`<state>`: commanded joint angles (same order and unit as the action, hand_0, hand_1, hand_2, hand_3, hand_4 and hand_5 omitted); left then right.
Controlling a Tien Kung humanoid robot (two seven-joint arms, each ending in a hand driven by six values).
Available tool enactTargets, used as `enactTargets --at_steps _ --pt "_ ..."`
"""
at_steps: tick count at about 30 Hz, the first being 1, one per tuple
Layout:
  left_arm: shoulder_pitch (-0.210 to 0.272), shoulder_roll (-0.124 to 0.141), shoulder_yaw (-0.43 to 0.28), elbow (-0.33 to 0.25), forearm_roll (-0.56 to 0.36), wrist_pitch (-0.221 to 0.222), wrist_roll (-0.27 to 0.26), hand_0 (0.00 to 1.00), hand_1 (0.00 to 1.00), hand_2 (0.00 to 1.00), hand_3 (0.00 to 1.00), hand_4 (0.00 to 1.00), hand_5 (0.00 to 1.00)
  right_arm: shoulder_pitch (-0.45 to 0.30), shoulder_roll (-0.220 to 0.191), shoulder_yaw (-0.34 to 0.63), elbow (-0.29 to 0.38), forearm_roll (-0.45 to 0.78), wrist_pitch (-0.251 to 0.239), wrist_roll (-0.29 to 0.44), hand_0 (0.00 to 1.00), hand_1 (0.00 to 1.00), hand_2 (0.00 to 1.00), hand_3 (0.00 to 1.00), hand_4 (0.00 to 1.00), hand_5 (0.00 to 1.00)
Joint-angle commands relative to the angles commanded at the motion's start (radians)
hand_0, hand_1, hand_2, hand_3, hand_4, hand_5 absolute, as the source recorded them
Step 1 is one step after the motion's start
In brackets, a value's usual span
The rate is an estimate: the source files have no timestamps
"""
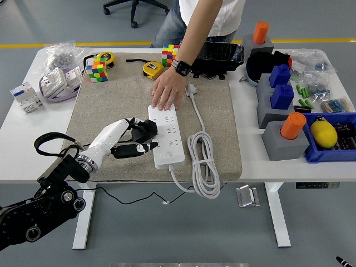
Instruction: Put the plug near the board,insert it into the board,press the button,pull the plug out
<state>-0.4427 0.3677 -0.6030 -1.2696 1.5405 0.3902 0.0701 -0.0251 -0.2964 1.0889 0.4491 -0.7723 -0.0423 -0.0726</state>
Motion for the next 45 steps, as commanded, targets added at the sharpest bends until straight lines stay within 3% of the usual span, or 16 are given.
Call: enactTargets --at_steps 26,45 --pt "-0.102 -0.040 0.085 -0.013 -0.002 -0.035 0.014 0.747 0.759 0.743 0.728 0.860 0.577 0.003 -0.004 -0.010 0.002 0.004 0.000 0.000 0.615 0.669 0.641 0.566 0.984 0.586" --pt "-0.107 -0.042 0.090 -0.015 -0.001 -0.032 0.008 0.739 0.736 0.734 0.709 0.850 0.567 0.002 -0.002 -0.008 0.002 0.004 0.001 0.000 0.614 0.668 0.641 0.566 0.985 0.587"
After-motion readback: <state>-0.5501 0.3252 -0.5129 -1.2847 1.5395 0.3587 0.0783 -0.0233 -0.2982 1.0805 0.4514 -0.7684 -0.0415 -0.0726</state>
